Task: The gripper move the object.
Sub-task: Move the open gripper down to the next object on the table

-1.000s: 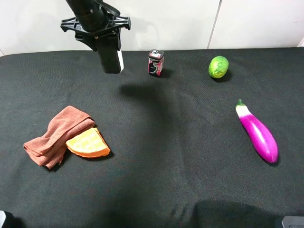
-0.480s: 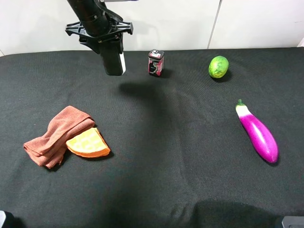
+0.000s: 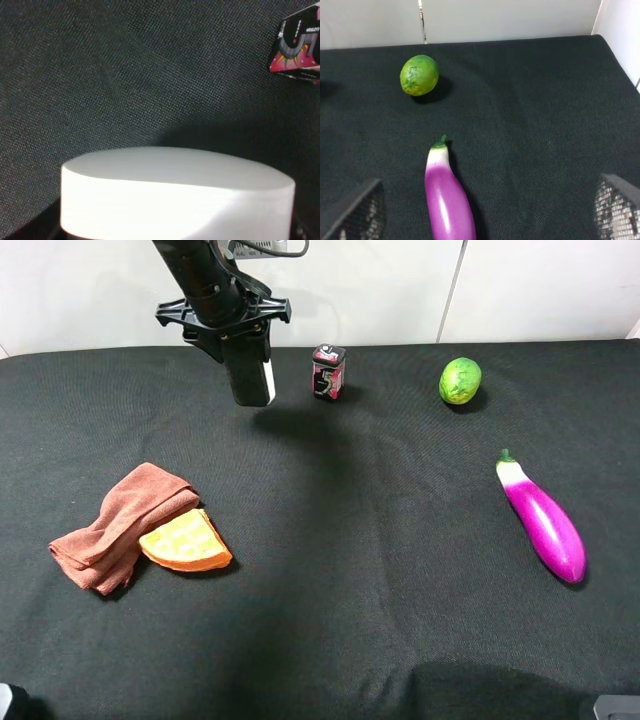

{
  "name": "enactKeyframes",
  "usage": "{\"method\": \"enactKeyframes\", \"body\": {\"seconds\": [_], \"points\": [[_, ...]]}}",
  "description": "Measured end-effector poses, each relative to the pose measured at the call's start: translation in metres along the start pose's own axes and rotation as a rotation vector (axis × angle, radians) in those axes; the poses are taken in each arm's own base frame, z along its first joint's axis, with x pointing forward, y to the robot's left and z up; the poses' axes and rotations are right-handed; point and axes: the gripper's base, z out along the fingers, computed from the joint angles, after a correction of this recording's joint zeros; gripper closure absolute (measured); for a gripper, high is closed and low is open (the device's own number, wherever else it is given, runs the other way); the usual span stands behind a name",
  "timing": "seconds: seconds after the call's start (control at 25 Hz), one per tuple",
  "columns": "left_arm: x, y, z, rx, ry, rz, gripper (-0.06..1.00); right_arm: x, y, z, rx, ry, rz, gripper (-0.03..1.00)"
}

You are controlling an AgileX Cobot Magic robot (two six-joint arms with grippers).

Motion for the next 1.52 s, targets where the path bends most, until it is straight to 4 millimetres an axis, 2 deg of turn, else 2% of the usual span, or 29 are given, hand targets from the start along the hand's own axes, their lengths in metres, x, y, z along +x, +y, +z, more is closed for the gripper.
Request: {"method": "enactKeyframes", "body": {"seconds": [0.2, 0.92, 1.16, 1.52], "points": [[0.002, 0.000, 0.011, -0.006, 0.020, 0.002, 0.29, 0.000, 0.000, 0.000, 0.000, 0.000, 0.000, 0.34], [-0.003, -0.002, 0.012, 0.018, -0.034, 0.028, 0.29, 0.000, 0.000, 0.000, 0.000, 0.000, 0.000, 0.34], [0.001, -0.002, 0.027, 0.026, 0.004, 0.033, 0.29, 0.000, 0.000, 0.000, 0.000, 0.000, 0.000, 0.34], [0.000, -0.003, 0.028, 0.030, -0.005, 0.033, 0.29, 0.000, 0.000, 0.000, 0.000, 0.000, 0.000, 0.34]]}}
